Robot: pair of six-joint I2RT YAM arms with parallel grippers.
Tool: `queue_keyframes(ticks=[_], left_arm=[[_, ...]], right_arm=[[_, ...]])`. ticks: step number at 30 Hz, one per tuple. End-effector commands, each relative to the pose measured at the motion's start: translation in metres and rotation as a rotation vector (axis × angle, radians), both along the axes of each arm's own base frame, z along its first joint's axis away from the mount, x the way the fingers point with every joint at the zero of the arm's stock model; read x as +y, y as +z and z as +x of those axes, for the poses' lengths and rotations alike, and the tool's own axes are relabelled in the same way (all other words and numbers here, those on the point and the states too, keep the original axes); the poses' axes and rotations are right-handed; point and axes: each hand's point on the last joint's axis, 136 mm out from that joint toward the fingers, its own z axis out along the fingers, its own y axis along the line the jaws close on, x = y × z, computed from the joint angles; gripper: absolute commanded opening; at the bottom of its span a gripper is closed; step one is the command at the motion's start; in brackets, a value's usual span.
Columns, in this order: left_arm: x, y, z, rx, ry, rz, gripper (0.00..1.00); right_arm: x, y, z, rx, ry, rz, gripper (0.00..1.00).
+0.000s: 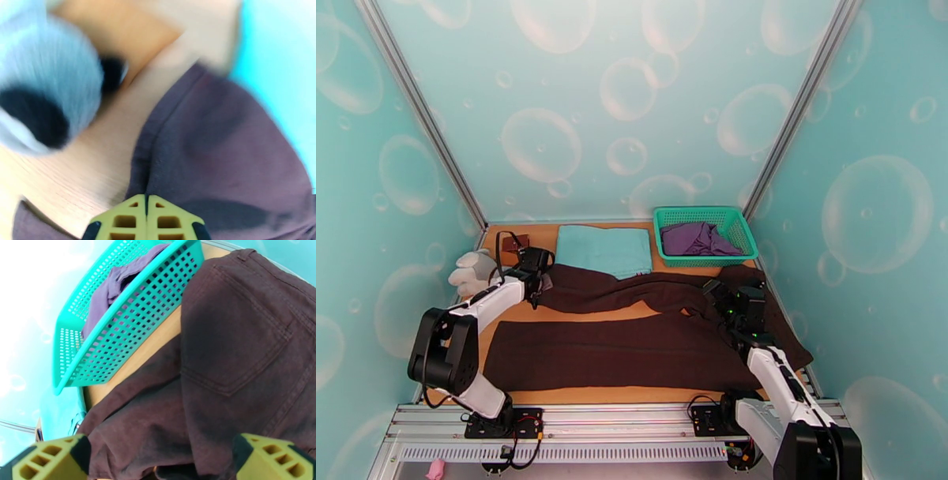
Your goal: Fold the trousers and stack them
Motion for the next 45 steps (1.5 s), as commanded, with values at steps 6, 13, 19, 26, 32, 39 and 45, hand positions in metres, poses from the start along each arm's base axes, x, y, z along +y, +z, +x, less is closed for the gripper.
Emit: queue_keyframes(ticks=[6, 13, 19, 26, 32, 39, 45], left_arm=[[0.002, 0.122, 0.013, -0.189, -0.004, 0.113, 0.0], [0.023, 0.203, 0.022, -0.344, 0.041, 0.138, 0.0], [0.047, 0.234, 0.025, -0.406, 0.084, 0.148, 0.0], [0.066, 0.252, 0.029, -0.476, 0.123, 0.147, 0.0], [0.077, 0.203, 0.014, -0.391, 0.137, 0.087, 0.0], [0.111, 0.134, -0.054, -0.244, 0.259, 0.098, 0.11], [0.138, 0.12, -0.099, -0.306, 0.388, 0.159, 0.71]], right_arm=[[-0.014, -0.022, 0.015, 0.042, -0.025, 0.027, 0.99], [-0.046, -0.07, -0.008, 0.163, -0.208, 0.057, 0.99], [-0.067, -0.107, -0.041, 0.272, -0.381, 0.139, 0.99], [-0.077, -0.102, -0.068, 0.283, -0.533, 0.139, 0.99], [-0.055, -0.071, -0.035, 0.186, -0.332, 0.124, 0.99], [-0.04, 0.006, -0.014, 0.035, -0.253, -0.028, 0.99], [-0.018, 0.043, 0.017, -0.026, -0.1, -0.102, 0.99]])
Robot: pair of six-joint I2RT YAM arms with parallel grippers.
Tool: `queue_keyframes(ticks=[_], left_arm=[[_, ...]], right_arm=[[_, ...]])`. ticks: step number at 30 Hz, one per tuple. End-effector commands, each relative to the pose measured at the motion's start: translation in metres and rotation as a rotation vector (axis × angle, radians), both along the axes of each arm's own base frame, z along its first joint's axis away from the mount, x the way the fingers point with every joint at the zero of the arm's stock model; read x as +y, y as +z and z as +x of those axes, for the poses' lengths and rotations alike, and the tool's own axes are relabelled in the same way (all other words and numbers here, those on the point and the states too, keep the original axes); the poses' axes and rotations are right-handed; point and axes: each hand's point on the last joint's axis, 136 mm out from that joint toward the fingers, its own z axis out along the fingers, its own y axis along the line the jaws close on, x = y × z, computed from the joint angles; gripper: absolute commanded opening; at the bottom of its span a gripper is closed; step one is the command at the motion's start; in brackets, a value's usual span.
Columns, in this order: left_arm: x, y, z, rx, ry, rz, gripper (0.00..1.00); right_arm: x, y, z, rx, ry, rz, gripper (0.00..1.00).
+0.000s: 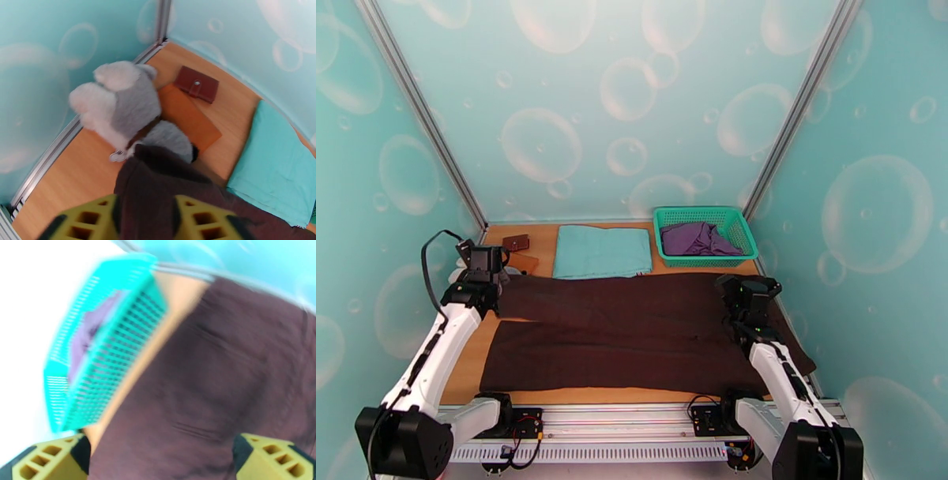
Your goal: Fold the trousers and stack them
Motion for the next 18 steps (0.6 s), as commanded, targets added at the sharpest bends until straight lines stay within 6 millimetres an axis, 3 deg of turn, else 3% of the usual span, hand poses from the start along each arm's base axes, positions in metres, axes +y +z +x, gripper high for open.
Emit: queue_keyframes(ticks=[1, 3, 5, 8, 12, 14, 18], left_arm=[[0.013, 0.008, -0.009, -0.092, 0.065, 0.034, 0.81], [0.005, 0.002, -0.002, -0.106, 0.009, 0.017, 0.9], [-0.012, -0.008, 0.014, -0.096, -0.094, -0.026, 0.92], [-0.041, -0.045, 0.038, 0.029, -0.233, -0.119, 0.91], [-0.029, -0.088, 0.05, 0.193, -0.123, -0.109, 0.81], [-0.026, -0.099, 0.053, 0.217, -0.098, -0.11, 0.71], [-0.022, -0.115, 0.051, 0.254, -0.068, -0.098, 0.65]], right_arm=[[0.014, 0.013, 0.016, -0.004, 0.119, -0.083, 0.99], [0.029, 0.018, 0.028, -0.049, 0.207, -0.08, 0.99], [0.048, 0.021, 0.039, -0.102, 0.309, -0.061, 0.99], [0.069, 0.014, 0.052, -0.112, 0.404, -0.03, 0.99], [0.098, 0.001, 0.063, -0.059, 0.519, -0.05, 0.99], [0.107, -0.006, 0.066, -0.038, 0.552, -0.054, 0.99], [0.117, -0.022, 0.066, -0.005, 0.595, -0.038, 0.99]])
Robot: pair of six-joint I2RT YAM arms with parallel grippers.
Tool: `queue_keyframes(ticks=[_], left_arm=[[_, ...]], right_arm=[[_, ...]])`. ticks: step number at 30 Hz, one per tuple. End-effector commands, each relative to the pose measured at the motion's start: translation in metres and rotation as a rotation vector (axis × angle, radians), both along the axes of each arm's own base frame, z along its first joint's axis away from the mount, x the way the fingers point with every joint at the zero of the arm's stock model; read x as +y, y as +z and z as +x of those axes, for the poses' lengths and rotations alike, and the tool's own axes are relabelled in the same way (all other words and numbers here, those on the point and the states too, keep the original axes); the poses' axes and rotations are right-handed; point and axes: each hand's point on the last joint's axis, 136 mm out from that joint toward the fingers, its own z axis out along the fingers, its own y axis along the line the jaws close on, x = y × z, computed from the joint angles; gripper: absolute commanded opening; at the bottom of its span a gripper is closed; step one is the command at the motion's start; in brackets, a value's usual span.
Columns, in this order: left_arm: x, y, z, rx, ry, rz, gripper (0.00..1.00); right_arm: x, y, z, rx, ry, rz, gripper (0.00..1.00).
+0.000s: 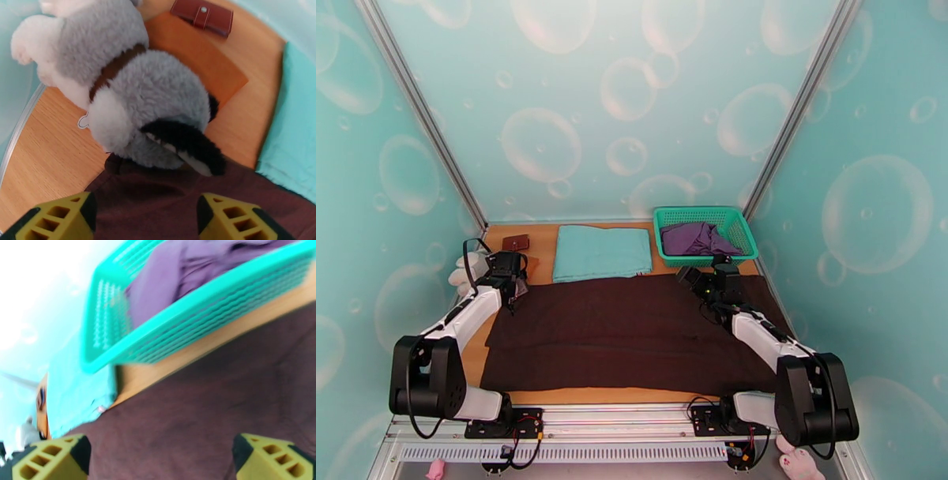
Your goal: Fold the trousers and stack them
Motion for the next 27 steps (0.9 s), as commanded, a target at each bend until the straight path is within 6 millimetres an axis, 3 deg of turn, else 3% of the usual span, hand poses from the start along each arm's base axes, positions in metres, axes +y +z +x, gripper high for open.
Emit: queue_keyframes(ticks=[1, 8, 16, 25, 27], left_arm=[[0.006, 0.008, 0.006, -0.032, 0.041, 0.009, 0.64], [0.016, -0.009, 0.003, -0.028, 0.079, 0.003, 0.6], [0.024, -0.033, 0.006, -0.02, 0.087, -0.042, 0.59], [0.032, -0.039, 0.023, -0.09, 0.1, -0.054, 0.59], [0.032, -0.049, 0.018, -0.075, 0.101, -0.053, 0.59]], right_arm=[[0.008, 0.004, 0.007, -0.035, 0.059, -0.011, 0.99], [0.018, -0.012, 0.004, 0.001, 0.093, 0.037, 0.99], [0.019, -0.01, 0.001, -0.006, 0.1, 0.043, 0.99], [0.019, -0.014, -0.003, 0.006, 0.099, 0.048, 0.99], [0.02, -0.016, -0.005, 0.013, 0.098, 0.054, 0.99]])
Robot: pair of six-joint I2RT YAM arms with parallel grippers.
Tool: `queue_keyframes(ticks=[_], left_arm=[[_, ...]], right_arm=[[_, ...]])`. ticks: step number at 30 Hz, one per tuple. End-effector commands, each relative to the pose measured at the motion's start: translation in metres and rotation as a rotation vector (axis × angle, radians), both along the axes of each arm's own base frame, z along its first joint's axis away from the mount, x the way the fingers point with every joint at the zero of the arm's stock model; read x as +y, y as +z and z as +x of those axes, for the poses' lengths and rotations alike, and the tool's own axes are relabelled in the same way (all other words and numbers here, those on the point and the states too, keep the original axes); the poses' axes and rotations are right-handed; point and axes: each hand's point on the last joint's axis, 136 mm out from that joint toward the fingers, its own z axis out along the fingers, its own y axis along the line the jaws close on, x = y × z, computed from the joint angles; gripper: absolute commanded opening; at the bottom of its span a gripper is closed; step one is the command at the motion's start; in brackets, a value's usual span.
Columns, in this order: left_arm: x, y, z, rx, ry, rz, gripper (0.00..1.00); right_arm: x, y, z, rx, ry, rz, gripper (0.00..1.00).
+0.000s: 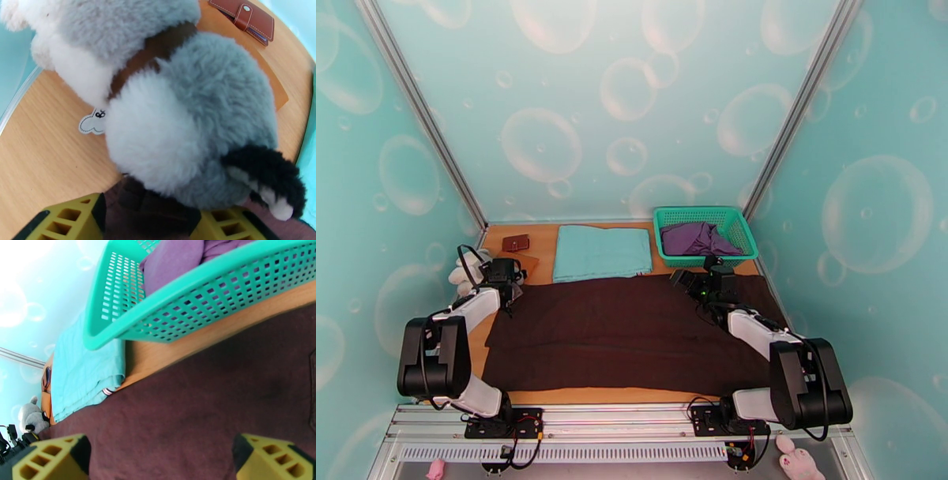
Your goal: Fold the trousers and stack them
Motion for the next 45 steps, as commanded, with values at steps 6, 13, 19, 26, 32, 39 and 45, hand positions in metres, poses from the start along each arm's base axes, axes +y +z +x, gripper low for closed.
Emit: queue_keyframes(ticks=[6, 13, 19, 26, 32, 39, 45], left_arm=[[0.004, -0.015, 0.009, -0.022, 0.004, -0.008, 0.35], [0.003, 0.001, -0.006, -0.058, 0.029, -0.021, 0.03], [-0.01, 0.024, -0.027, -0.117, 0.024, -0.091, 0.0], [-0.016, 0.065, -0.038, -0.177, -0.007, -0.092, 0.0], [-0.022, 0.153, -0.03, -0.302, -0.078, -0.061, 0.0], [-0.036, 0.203, -0.008, -0.39, -0.155, -0.076, 0.0], [-0.021, 0.227, 0.011, -0.44, -0.111, 0.009, 0.0]], right_arm=[[0.006, 0.006, -0.004, -0.036, 0.02, 0.02, 0.99], [0.004, 0.007, -0.008, -0.04, 0.016, 0.007, 0.99], [0.004, 0.006, -0.008, -0.039, 0.014, 0.013, 0.99], [-0.034, 0.007, 0.005, 0.001, -0.138, 0.057, 0.99], [-0.059, -0.028, 0.001, 0.135, -0.241, 0.107, 0.99], [-0.055, -0.08, -0.041, 0.258, -0.337, 0.198, 0.98], [-0.037, -0.081, -0.091, 0.306, -0.416, 0.187, 0.97]])
